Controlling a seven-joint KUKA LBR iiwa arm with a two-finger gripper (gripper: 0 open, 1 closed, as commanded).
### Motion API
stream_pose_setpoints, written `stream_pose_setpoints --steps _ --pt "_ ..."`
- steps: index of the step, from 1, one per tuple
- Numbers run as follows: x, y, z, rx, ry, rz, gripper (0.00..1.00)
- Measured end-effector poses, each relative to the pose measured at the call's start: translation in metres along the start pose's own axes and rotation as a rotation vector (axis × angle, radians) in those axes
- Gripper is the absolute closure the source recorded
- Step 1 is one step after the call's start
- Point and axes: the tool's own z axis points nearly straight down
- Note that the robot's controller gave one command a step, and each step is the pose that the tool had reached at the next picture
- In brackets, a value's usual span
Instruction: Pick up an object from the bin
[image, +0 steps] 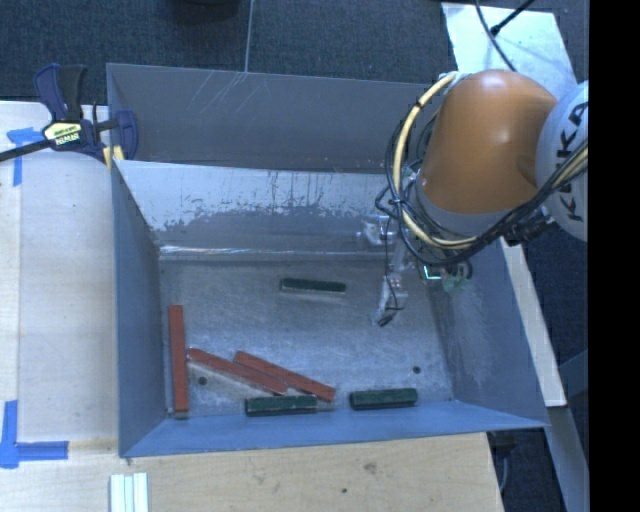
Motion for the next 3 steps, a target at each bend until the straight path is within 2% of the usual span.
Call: stream_pose_setpoints --steps 1,2,3 --pt "-0.052 -0.001 0.151 0.000 0.000 -0.015 0.00" --pt "-0.053 -0.001 0.146 0.000 -0.007 -0.014 1.00" --pt "-0.076 -0.003 -0.006 0.001 -0.019 -0.045 1.00"
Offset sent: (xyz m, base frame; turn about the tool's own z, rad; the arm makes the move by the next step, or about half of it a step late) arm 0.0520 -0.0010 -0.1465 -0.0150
